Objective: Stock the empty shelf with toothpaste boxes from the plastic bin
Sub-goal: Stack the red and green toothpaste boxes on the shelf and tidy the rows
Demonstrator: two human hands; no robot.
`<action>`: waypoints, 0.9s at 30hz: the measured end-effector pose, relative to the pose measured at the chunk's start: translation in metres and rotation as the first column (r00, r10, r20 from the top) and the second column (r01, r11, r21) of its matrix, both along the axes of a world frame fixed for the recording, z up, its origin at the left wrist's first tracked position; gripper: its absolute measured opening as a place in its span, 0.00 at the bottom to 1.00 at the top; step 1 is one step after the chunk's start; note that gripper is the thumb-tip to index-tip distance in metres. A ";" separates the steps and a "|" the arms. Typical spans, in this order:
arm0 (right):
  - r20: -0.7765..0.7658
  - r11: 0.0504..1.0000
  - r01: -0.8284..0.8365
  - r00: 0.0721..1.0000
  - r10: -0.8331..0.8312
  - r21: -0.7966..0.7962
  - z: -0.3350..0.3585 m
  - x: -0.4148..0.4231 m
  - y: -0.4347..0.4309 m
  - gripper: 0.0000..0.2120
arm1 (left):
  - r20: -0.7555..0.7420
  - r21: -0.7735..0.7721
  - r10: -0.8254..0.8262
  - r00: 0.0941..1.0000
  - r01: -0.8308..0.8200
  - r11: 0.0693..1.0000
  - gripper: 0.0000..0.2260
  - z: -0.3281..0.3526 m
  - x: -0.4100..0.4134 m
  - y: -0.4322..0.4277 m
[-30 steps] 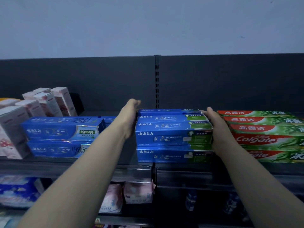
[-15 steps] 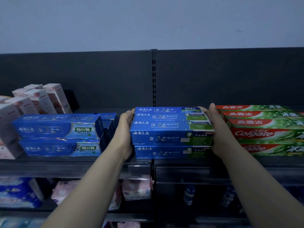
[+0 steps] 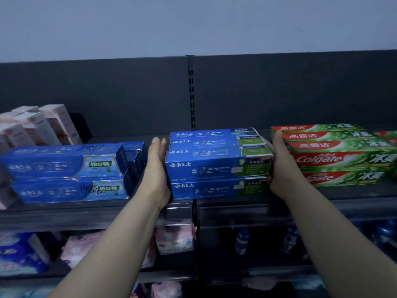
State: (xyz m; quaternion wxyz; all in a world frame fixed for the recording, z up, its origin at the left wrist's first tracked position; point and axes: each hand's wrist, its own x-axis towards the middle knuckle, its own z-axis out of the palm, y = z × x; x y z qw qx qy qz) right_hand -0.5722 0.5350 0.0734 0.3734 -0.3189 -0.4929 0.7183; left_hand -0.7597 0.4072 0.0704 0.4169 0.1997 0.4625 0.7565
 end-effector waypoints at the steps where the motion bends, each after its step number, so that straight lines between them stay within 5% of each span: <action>1: -0.013 1.000 -0.010 1.000 0.011 0.024 -0.002 0.001 -0.003 0.29 | -0.009 0.002 -0.012 1.000 0.012 1.000 0.25 -0.001 0.001 -0.002; 4: 0.051 0.999 0.027 0.998 -0.028 0.028 -0.007 -0.003 -0.008 0.32 | -0.148 -0.030 -0.076 0.986 0.072 0.997 0.28 -0.001 0.011 -0.003; 11: 0.170 0.990 0.124 0.976 -0.133 0.066 -0.008 -0.007 -0.007 0.28 | -0.210 -0.032 0.011 0.978 -0.018 0.999 0.26 0.004 0.014 0.000; 15: 0.128 0.987 0.054 0.989 -0.074 0.154 -0.004 -0.003 -0.005 0.31 | -0.175 -0.049 -0.007 0.985 -0.001 0.999 0.33 0.007 0.009 -0.006; 21: 0.084 0.986 0.098 0.990 -0.110 0.135 -0.007 -0.005 -0.016 0.21 | -0.274 -0.097 -0.090 0.958 0.065 0.993 0.31 0.005 0.016 -0.009; 27: 0.093 0.979 0.117 0.987 -0.134 0.169 0.002 -0.002 -0.027 0.19 | -0.332 -0.070 0.008 0.943 -0.033 0.997 0.27 0.006 0.022 -0.008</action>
